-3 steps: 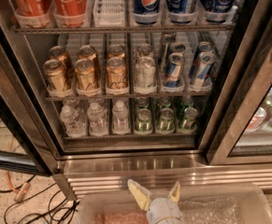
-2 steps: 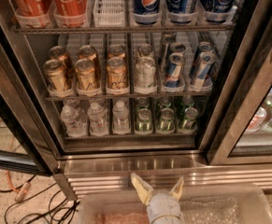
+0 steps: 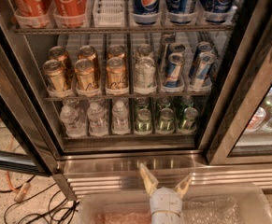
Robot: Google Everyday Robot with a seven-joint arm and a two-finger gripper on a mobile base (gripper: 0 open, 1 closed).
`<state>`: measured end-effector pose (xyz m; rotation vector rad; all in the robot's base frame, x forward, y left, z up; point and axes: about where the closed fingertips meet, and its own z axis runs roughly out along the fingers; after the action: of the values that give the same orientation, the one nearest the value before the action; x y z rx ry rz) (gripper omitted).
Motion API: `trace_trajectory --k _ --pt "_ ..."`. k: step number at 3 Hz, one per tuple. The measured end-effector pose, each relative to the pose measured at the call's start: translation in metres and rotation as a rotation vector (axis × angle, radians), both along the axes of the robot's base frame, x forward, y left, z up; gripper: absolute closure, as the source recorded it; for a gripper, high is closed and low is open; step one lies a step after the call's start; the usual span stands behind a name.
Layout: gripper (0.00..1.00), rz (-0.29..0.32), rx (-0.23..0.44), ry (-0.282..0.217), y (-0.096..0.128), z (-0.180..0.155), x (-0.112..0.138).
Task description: Pick green can from bottom shelf of fridge
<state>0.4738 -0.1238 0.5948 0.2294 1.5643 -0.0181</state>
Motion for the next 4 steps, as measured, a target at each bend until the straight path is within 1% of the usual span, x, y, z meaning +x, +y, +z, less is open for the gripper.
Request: trace_trajectory --k 1,2,3,4 --pt "0.0 -0.065 -0.027 -0.055 -0.014 0.004 0.011" --pt "0.0 -0.046 -0.051 -0.095 -0.002 0.007 0.029" --pt "0.0 -0.044 -0.04 -0.097 0.002 0.006 0.033" --pt "0.0 -0.058 -0.046 -0.12 0.007 0.005 0.044"
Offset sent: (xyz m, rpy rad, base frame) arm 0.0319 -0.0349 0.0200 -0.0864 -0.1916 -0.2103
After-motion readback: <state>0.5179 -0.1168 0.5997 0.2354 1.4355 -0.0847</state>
